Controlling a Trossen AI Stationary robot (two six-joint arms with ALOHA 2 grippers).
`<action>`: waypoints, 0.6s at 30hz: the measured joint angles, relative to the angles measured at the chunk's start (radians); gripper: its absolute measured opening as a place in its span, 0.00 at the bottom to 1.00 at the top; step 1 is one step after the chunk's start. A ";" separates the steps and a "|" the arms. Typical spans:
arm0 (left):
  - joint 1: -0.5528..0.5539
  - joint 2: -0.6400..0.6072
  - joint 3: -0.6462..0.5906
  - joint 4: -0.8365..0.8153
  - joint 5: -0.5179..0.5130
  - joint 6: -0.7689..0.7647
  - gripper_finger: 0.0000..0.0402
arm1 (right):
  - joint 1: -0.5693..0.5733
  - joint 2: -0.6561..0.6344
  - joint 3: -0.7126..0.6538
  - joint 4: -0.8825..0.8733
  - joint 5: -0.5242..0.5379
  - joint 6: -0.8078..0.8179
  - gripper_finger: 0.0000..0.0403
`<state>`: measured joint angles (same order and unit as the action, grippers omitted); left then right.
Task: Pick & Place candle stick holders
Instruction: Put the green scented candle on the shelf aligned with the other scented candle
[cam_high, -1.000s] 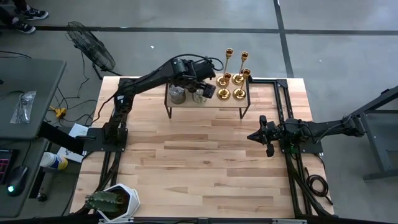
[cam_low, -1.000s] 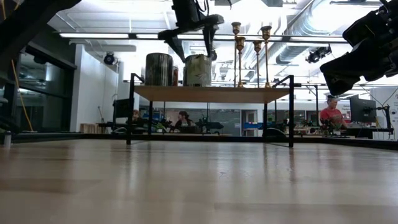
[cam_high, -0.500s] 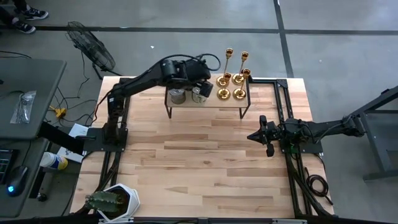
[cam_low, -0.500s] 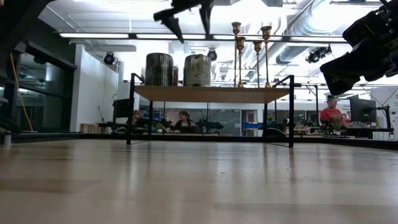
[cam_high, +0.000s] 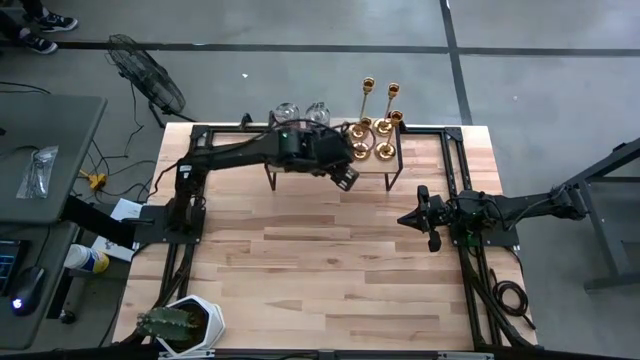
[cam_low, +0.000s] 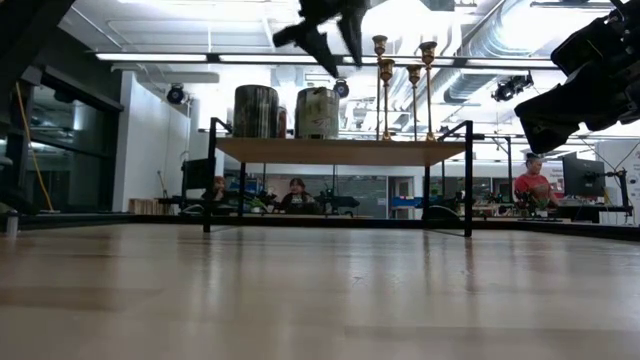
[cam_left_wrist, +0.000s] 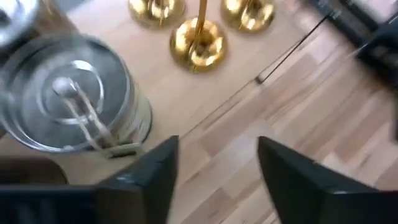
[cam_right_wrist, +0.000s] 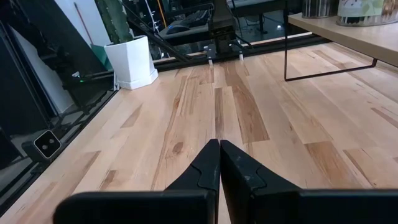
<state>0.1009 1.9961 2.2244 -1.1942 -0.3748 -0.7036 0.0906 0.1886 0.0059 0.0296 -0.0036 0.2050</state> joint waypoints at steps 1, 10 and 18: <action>0.000 0.002 -0.014 0.000 0.001 0.001 0.48 | 0.000 0.000 0.000 0.000 0.000 0.000 0.01; 0.003 0.013 -0.189 0.274 -0.065 0.019 0.02 | 0.000 0.000 0.000 0.000 0.000 0.000 0.01; 0.003 0.014 -0.269 0.337 -0.222 -0.020 0.01 | 0.000 0.000 0.000 0.000 0.000 0.000 0.01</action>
<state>0.1042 2.0097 1.9558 -0.8574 -0.5972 -0.7236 0.0907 0.1886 0.0056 0.0296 -0.0032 0.2050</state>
